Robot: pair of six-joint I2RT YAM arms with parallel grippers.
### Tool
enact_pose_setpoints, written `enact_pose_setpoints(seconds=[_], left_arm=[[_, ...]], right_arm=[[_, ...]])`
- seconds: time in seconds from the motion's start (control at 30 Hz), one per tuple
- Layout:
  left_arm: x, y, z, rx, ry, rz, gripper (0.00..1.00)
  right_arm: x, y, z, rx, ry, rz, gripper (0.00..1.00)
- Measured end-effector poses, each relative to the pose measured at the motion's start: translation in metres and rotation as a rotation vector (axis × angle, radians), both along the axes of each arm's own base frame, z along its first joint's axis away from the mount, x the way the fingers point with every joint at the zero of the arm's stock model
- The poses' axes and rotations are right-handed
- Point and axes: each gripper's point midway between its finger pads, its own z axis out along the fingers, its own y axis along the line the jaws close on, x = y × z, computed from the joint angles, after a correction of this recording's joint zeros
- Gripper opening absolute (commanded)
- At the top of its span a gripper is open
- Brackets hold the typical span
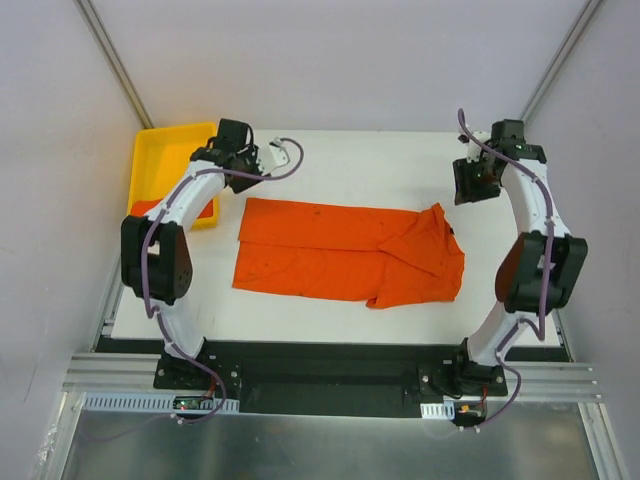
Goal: Roll the t-shirts
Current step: Move the T-shirt to the center of the board.
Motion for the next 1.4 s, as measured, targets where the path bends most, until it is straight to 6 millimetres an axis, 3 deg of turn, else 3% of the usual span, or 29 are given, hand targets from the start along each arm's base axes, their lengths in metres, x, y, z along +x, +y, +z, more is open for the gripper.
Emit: enact_pose_setpoints(seconds=[0.07, 0.17, 0.33, 0.47, 0.7, 1.0, 1.07, 1.2, 1.4], left_arm=[[0.013, -0.006, -0.006, -0.062, 0.031, 0.089, 0.35], [0.016, -0.01, -0.028, -0.112, 0.116, 0.184, 0.33], [0.006, -0.011, -0.063, -0.125, 0.253, 0.276, 0.29], [-0.001, -0.013, -0.078, -0.126, 0.322, 0.307, 0.26], [-0.008, -0.013, -0.099, -0.117, 0.396, 0.33, 0.24], [-0.013, -0.013, -0.105, -0.119, 0.426, 0.358, 0.23], [-0.014, -0.013, -0.108, -0.116, 0.432, 0.359, 0.22], [-0.015, -0.012, -0.115, -0.109, 0.447, 0.362, 0.21], [-0.016, -0.01, -0.123, -0.101, 0.464, 0.383, 0.19]], right_arm=[[0.004, -0.004, -0.032, 0.008, 0.084, -0.013, 0.44], [0.003, -0.008, -0.075, 0.018, 0.197, -0.021, 0.41], [0.004, -0.025, -0.113, 0.02, 0.293, -0.042, 0.39], [0.008, -0.035, -0.124, 0.019, 0.312, -0.053, 0.38], [0.006, -0.03, -0.13, 0.014, 0.331, -0.024, 0.38], [0.001, -0.02, -0.143, -0.072, 0.379, 0.031, 0.31], [-0.001, -0.023, -0.152, -0.107, 0.407, 0.031, 0.31], [-0.001, -0.033, -0.151, -0.168, 0.415, 0.011, 0.22], [-0.002, -0.057, -0.148, -0.287, 0.419, -0.035, 0.2]])
